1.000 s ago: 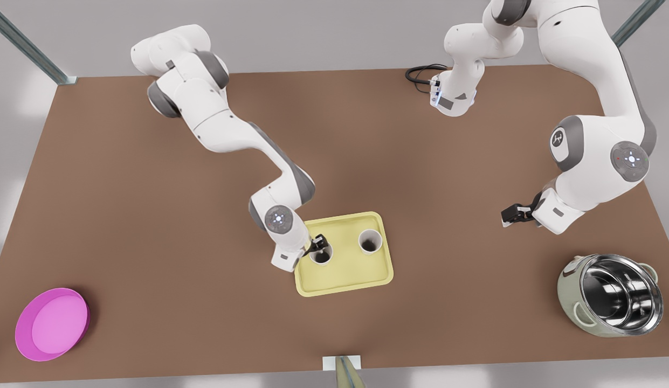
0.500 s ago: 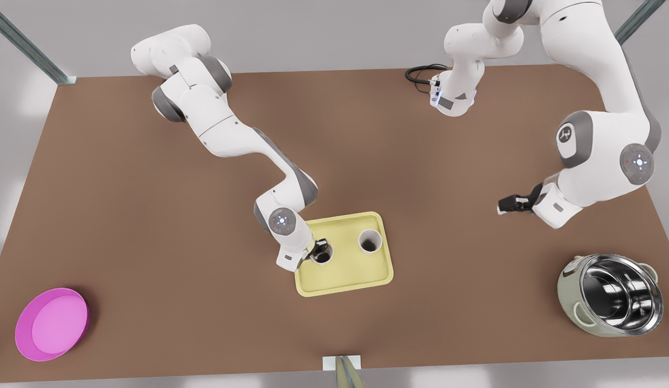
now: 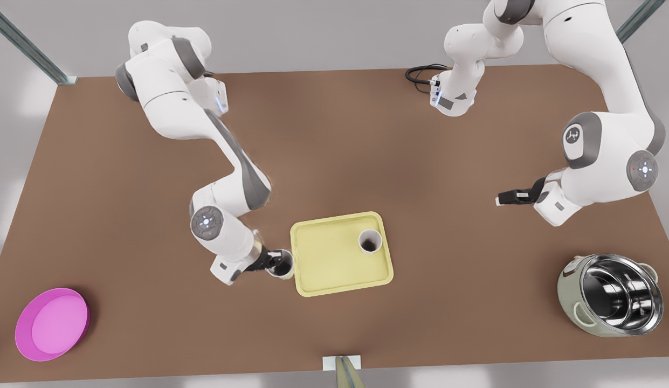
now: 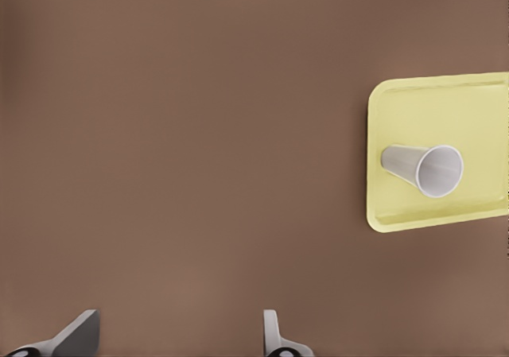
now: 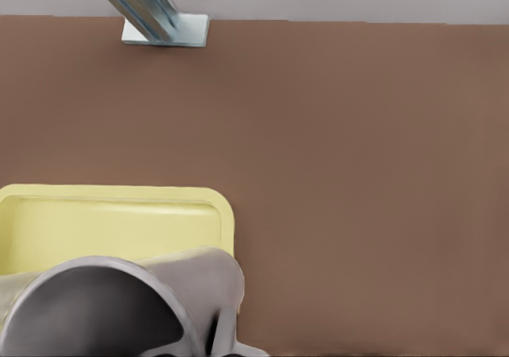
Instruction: Use the left arm to pick up the white IKEA cup from the tray and place it on the middle-left position; use the right arm to pick up the white IKEA cup from the tray and place it on the middle-right position
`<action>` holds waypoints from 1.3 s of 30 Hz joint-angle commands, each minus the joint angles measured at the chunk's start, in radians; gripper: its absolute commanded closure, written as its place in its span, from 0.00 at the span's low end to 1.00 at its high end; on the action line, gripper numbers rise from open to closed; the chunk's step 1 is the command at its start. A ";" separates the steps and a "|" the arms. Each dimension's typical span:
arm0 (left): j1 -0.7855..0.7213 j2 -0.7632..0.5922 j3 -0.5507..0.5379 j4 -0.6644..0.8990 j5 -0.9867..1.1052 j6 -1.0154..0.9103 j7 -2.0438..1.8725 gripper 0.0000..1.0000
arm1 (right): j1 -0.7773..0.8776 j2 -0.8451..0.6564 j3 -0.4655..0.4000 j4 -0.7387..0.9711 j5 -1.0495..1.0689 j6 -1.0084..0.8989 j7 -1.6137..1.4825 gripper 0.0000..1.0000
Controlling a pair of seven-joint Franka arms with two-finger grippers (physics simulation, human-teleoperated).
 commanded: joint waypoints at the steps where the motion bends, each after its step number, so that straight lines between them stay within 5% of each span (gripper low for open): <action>1: 0.001 -0.003 -0.001 0.011 0.003 -0.008 -0.006 0.00 | -0.077 -0.015 -0.002 -0.003 -0.150 -0.250 -0.438 0.98; 7: -0.013 -0.001 0.002 0.016 0.003 -0.002 -0.015 0.00 | -0.310 -0.003 -0.002 -0.005 -0.259 -0.165 -1.090 0.98; 14: -0.474 0.172 -0.007 0.140 0.162 0.218 -0.483 0.00 | -0.309 0.025 -0.001 -0.107 -0.254 0.065 -1.083 0.97; 25: -0.510 0.414 -0.005 0.152 0.158 0.544 -0.651 0.01 | -0.301 0.084 -0.001 -0.149 -0.303 0.169 -1.064 0.97; 30: -0.508 0.454 0.002 0.152 0.168 0.620 -0.640 0.01 | -0.301 0.089 -0.001 -0.147 -0.303 0.169 -1.064 0.51; 39: -0.514 0.480 -0.002 0.108 0.219 0.635 -0.609 0.01 | -0.303 0.088 -0.002 -0.147 -0.300 0.167 -1.064 0.47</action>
